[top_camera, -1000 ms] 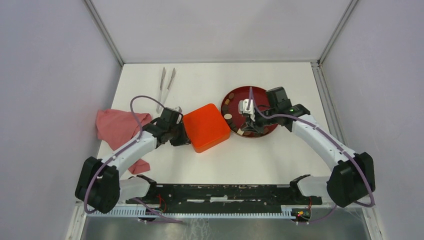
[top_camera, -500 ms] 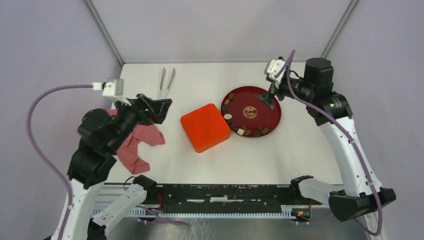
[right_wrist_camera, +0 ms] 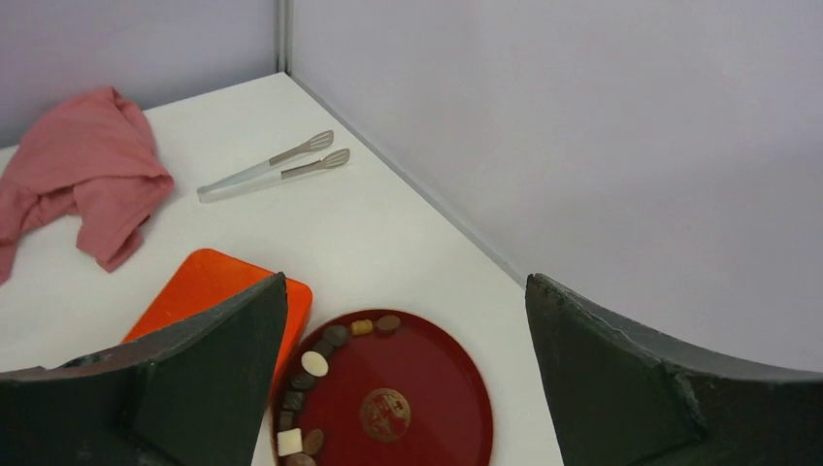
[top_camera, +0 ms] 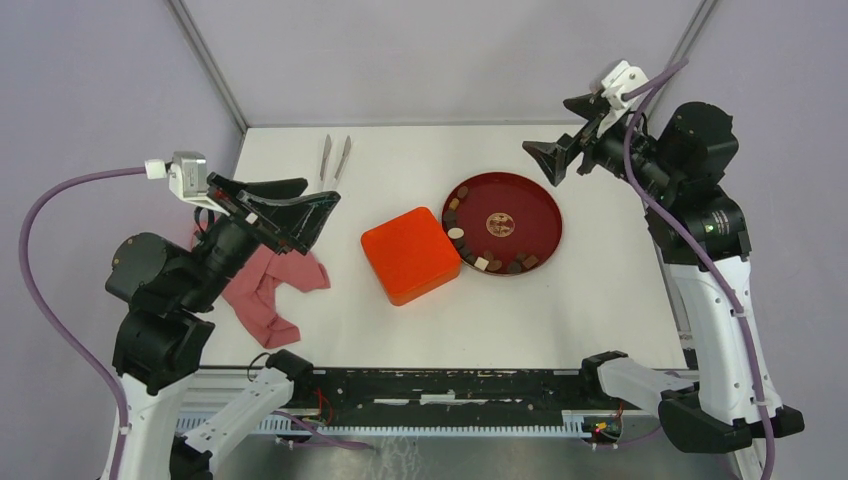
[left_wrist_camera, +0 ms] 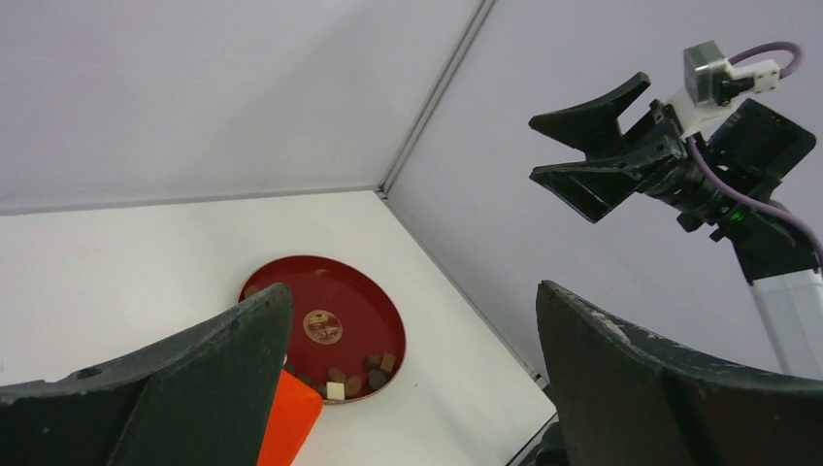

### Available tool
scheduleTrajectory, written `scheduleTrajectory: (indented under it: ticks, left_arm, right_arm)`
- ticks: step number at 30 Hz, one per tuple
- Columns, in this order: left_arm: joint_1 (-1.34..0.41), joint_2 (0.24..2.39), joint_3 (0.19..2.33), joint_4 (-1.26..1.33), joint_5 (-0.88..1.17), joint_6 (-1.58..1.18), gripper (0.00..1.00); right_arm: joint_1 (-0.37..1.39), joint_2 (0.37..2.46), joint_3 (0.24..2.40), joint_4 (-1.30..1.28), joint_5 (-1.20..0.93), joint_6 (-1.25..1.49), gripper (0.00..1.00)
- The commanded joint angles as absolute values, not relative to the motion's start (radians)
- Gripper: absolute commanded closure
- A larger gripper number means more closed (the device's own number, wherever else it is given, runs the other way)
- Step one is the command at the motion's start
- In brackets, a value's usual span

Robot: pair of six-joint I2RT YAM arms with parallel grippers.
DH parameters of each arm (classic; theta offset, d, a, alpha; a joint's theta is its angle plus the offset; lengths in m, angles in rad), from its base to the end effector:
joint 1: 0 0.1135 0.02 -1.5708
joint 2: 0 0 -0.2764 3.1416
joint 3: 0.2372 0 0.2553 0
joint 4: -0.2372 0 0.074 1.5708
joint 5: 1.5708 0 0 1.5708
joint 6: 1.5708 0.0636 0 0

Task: Pack the chocolate
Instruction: Reset both arms

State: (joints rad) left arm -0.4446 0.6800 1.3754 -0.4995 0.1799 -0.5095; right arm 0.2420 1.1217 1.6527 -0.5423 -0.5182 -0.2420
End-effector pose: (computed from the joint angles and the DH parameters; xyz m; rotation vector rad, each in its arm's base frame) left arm 0.0774 -0.0495 0.5189 0.1107 1.4358 -0.9152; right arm 0.1991 0.0816 0.5384 -0.7625 1.4014 0.4091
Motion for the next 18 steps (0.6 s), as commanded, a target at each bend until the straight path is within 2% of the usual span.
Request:
scheduleTrajectory:
  ticks: [1, 5, 18]
  left_arm:
    - [-0.443, 0.701, 1.431, -0.437, 0.226, -0.573, 0.0]
    - [-0.444, 0.691, 1.415, -0.397, 0.228, -0.606, 0.0]
    - [-0.444, 0.691, 1.432, -0.45, 0.187, -0.568, 0.0]
  right_arm:
    - [0.239, 1.117, 1.678, -0.487, -0.409, -0.006, 0.02]
    - [0.239, 1.115, 1.684, -0.479, -0.356, -0.002, 0.02]
    - [0.239, 1.138, 1.691, -0.461, -0.47, -0.043, 0.02]
